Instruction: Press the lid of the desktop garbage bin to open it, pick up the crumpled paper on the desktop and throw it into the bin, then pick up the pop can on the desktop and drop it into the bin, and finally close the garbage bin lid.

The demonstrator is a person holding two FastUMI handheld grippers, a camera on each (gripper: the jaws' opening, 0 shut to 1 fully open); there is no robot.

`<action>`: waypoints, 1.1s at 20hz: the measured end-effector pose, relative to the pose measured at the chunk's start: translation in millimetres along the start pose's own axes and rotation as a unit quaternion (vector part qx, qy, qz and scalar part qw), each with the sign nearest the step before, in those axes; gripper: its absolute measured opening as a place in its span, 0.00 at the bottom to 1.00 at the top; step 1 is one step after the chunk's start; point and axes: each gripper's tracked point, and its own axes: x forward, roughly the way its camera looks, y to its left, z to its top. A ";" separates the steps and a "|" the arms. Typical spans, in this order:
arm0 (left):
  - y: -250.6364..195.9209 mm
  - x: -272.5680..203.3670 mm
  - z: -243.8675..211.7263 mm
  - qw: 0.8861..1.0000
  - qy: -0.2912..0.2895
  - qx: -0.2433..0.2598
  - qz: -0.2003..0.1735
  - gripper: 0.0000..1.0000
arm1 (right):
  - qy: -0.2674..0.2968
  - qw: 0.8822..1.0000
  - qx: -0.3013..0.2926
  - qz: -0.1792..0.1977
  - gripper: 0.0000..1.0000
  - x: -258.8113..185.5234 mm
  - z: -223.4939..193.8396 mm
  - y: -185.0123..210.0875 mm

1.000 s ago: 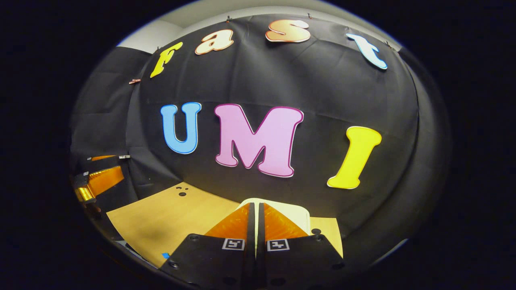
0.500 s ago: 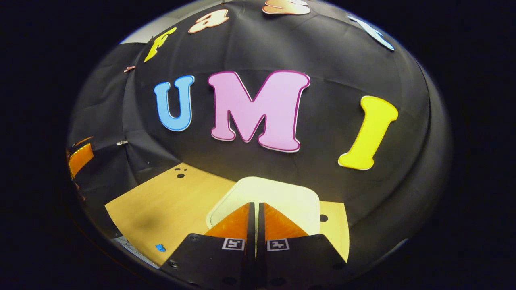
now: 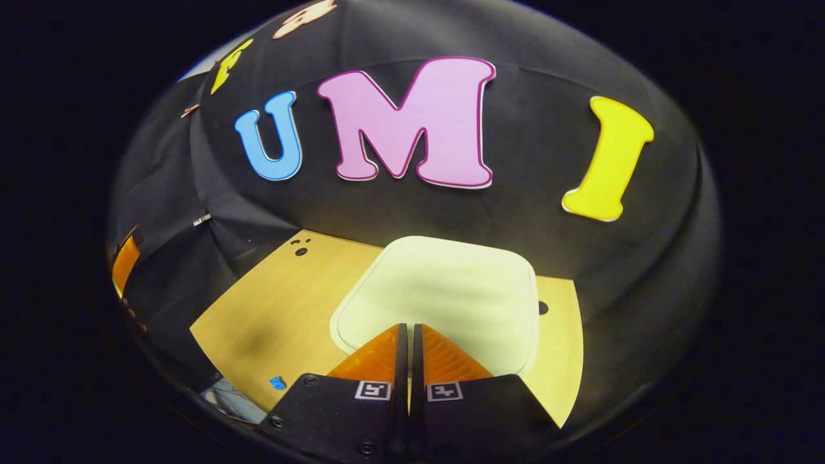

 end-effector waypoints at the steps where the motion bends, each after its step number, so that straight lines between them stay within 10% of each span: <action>1: 0.1 -0.4 -1.4 1.000 0.000 -0.001 0.000 0.95 | 0.011 1.000 -0.003 -0.004 0.05 4.3 -4.6 -5.0; 22: 1.8 -5.5 -4.8 1.000 0.002 -0.009 0.002 0.95 | -0.024 1.000 0.003 -0.013 0.09 -1.6 8.1 -0.6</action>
